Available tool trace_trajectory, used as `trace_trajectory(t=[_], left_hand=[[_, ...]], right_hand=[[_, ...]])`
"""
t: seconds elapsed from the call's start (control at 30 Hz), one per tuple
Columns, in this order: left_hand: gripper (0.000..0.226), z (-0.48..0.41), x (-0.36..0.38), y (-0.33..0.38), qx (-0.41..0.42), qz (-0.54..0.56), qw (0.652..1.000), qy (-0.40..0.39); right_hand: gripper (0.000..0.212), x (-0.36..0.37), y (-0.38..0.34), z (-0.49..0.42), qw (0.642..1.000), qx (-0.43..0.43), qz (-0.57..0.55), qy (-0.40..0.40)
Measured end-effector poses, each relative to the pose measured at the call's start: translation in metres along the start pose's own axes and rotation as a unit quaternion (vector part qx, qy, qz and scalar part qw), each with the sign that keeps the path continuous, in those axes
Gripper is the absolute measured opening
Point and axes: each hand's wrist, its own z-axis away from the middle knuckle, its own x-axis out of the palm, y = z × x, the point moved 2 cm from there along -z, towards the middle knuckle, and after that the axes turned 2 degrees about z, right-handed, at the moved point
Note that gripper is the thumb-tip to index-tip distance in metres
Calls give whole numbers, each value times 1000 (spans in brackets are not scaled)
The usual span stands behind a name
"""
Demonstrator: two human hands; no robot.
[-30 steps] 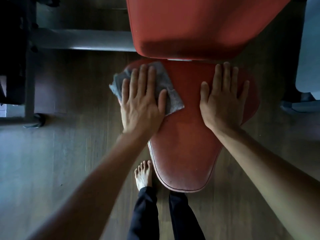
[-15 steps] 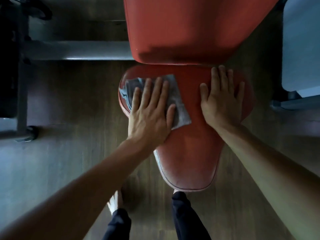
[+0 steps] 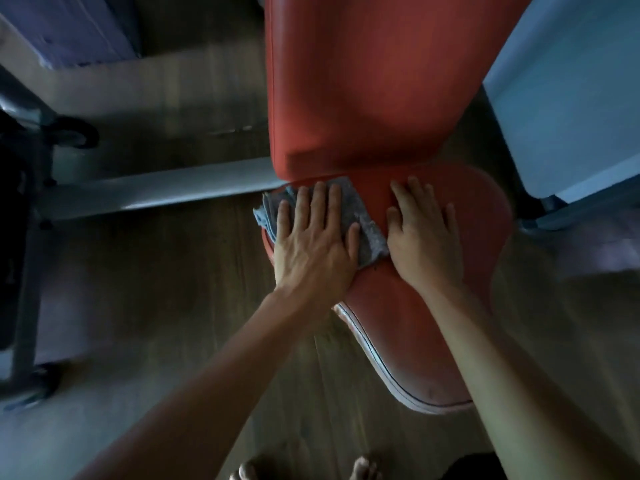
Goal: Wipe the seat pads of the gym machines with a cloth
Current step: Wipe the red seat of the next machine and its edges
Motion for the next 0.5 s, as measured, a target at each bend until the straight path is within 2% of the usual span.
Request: trace_trajectory(t=[0.23,0.5], left_hand=[[59,-2,-2,-1,40,4,999,13],[59,-6,4,-7,65,40,994,84]], right_hand=[[49,-4,-3,-5,1000,-2,9,-16],[48,-1,-12,-16,999,11,43,-5]])
